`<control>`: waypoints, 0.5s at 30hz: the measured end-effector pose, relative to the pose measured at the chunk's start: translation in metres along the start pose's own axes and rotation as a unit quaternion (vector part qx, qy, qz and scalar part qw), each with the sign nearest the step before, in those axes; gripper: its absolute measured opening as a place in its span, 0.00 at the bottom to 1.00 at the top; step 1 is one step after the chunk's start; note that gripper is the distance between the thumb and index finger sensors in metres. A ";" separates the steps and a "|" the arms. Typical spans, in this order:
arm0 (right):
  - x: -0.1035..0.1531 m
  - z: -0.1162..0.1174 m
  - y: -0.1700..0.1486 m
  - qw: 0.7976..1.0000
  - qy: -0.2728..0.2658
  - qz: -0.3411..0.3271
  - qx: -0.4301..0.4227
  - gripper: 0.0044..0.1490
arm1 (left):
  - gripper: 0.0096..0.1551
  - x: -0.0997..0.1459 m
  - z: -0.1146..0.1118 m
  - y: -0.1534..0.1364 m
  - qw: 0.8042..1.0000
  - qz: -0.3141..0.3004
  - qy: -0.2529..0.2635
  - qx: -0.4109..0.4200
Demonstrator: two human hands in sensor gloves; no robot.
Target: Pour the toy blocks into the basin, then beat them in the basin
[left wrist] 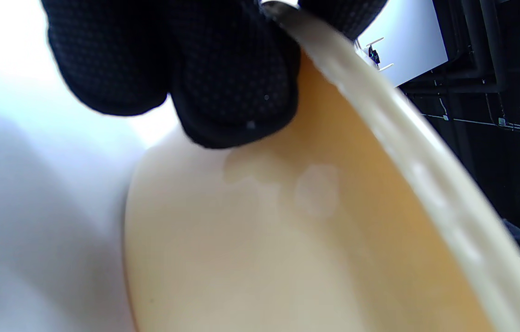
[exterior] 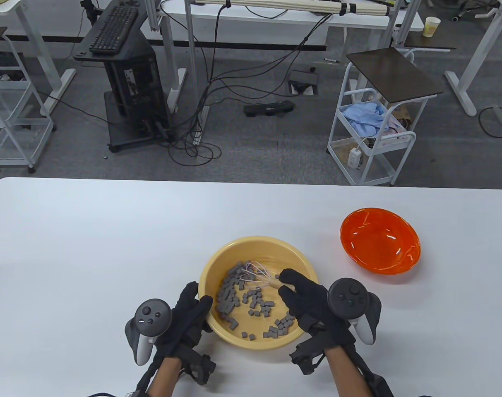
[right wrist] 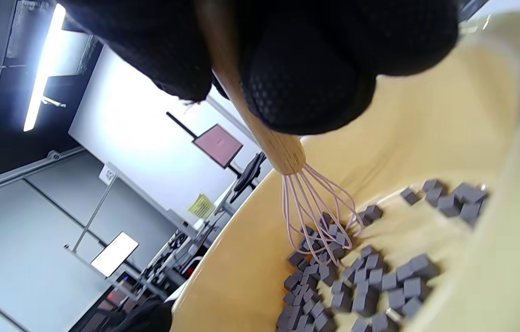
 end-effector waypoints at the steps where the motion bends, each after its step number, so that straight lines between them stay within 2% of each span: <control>1: 0.000 0.002 0.000 1.000 0.011 -0.001 -0.004 0.27 | 0.39 0.000 0.000 0.000 1.000 0.001 0.001 0.000; 8: -0.002 0.006 0.005 0.995 0.090 0.002 -0.046 0.27 | 0.39 0.001 0.001 -0.001 1.000 0.004 0.010 -0.003; 11: -0.001 0.000 0.009 0.995 0.093 0.004 -0.047 0.27 | 0.39 0.001 0.001 -0.001 1.000 0.004 0.010 -0.002; 15: 0.003 -0.015 0.015 0.997 0.072 0.007 -0.017 0.26 | 0.39 0.001 0.001 -0.001 1.000 0.004 0.009 -0.002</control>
Point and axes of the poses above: the tracker on the back of each hand, its own y axis roughly to the thumb side, its own x axis roughly from the fingertips to the wrist, z = x × y, the point moved 1 cm from there along -x, roughly from the wrist to the fingertips, and after that the axes turned 11 degrees about -x, right-handed, at the moved point
